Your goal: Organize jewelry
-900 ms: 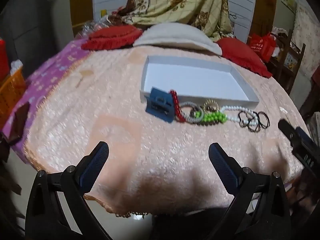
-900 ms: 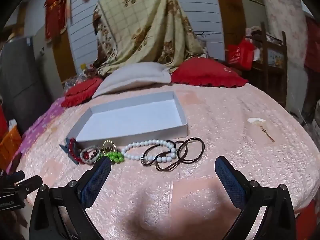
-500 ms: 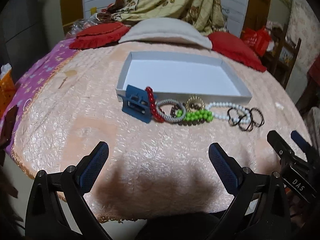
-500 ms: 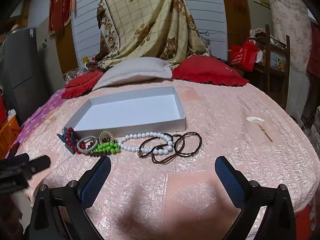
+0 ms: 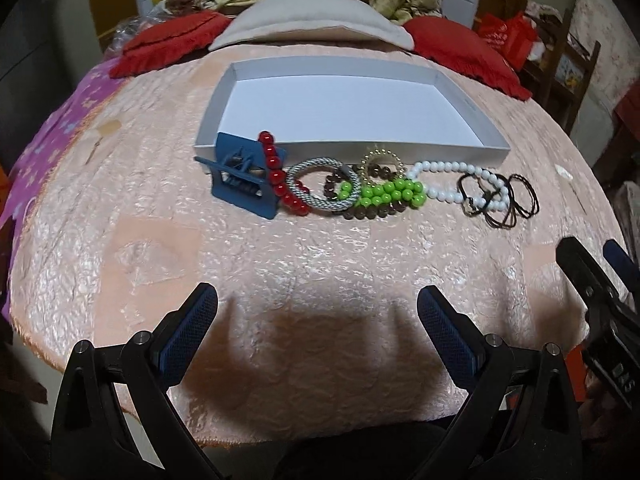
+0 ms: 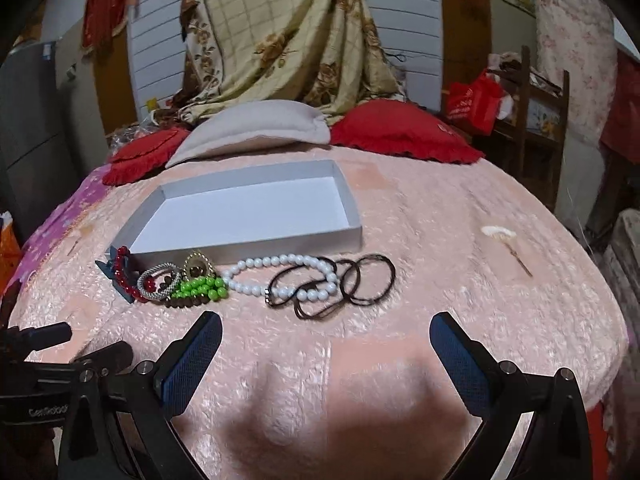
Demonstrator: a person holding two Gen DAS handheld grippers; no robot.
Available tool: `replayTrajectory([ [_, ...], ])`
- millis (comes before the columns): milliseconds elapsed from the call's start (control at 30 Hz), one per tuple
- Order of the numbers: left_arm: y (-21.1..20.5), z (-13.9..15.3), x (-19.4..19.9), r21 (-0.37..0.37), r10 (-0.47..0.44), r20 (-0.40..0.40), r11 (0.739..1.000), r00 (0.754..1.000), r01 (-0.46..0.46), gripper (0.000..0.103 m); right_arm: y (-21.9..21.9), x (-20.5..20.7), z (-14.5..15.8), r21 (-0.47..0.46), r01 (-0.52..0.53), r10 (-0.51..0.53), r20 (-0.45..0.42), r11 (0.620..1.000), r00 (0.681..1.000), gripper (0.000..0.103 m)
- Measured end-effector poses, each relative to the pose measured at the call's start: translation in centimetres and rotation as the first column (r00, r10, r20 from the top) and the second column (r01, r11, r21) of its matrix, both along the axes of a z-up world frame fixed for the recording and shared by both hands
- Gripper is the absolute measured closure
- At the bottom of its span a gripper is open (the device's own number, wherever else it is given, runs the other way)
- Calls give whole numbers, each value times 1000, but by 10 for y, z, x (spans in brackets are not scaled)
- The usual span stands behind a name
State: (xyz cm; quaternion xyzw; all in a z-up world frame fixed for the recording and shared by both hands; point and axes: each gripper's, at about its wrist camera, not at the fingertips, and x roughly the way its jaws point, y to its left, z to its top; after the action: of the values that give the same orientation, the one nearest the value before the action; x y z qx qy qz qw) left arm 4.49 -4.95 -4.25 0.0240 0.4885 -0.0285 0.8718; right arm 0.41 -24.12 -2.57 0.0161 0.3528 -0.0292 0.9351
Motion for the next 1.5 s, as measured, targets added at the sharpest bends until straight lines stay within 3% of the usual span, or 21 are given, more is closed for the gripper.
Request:
replayTrajectory([
  [100,0,1,0,24,0,26,1000,1000,-1,2,-1,-11,-2,30,12,-13,5,999,1000,0],
  [233,5,3,-1,-8,33,23,999,999,-33,2,4,-11,-6,62,14,-14,-2,998,1000,0],
  [367,7,5,-3,4,66,30,998,997,-66,2,8,-2,-8,2,-1,1,42,1000,999,0],
  [533,8,8,-7,23,96,41,995,994,-97,2,4,7,-2,66,-20,15,81,998,997,0],
  [667,9,12,-12,47,118,71,991,990,-122,2,2,-3,1,52,-28,24,81,998,996,0],
  [967,11,11,-12,25,115,67,993,991,-117,2,-17,-20,6,42,10,-14,100,999,995,0],
  [1500,17,6,-10,-48,120,38,992,992,-118,2,-5,-15,-1,11,-27,26,90,1000,996,0],
])
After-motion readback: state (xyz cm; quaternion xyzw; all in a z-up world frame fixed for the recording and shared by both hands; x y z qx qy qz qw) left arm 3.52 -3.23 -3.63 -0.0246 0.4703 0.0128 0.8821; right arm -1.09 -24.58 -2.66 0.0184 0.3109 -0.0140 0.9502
